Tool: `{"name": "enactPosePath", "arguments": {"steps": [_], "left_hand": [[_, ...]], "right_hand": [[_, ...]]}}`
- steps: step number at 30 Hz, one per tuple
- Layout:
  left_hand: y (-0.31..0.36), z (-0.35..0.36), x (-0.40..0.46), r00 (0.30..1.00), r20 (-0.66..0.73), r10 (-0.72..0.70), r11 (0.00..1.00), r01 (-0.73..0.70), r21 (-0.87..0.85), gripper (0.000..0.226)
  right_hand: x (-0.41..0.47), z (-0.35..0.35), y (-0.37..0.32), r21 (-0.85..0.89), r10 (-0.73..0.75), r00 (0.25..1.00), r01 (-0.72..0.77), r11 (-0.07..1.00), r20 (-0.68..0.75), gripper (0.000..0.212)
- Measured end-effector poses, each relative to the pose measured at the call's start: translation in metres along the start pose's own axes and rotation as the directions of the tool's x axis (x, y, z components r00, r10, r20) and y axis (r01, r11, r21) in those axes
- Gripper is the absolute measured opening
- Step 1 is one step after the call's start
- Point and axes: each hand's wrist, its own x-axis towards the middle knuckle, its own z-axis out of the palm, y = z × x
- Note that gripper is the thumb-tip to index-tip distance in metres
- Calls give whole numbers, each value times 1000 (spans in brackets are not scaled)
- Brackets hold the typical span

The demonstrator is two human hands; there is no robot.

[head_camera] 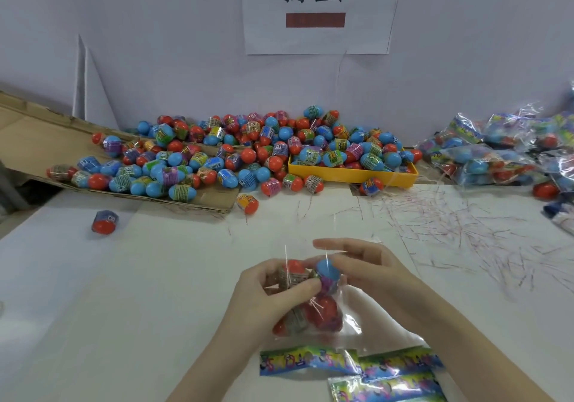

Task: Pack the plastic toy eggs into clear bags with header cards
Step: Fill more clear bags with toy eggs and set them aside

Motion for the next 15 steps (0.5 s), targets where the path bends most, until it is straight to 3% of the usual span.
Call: {"name": "enactPosePath", "arguments": {"steps": [7,15], "left_hand": [[0,-2,0,1000,1,23,999,-23,-37,39],[-1,-12,3,994,-84,64,996,-69,-53,17]], "right_hand": [[-2,3,2,-36,-45,997,43,998,-61,34],[-5,1,0,39,-18,1000,19,999,-17,33]]}}
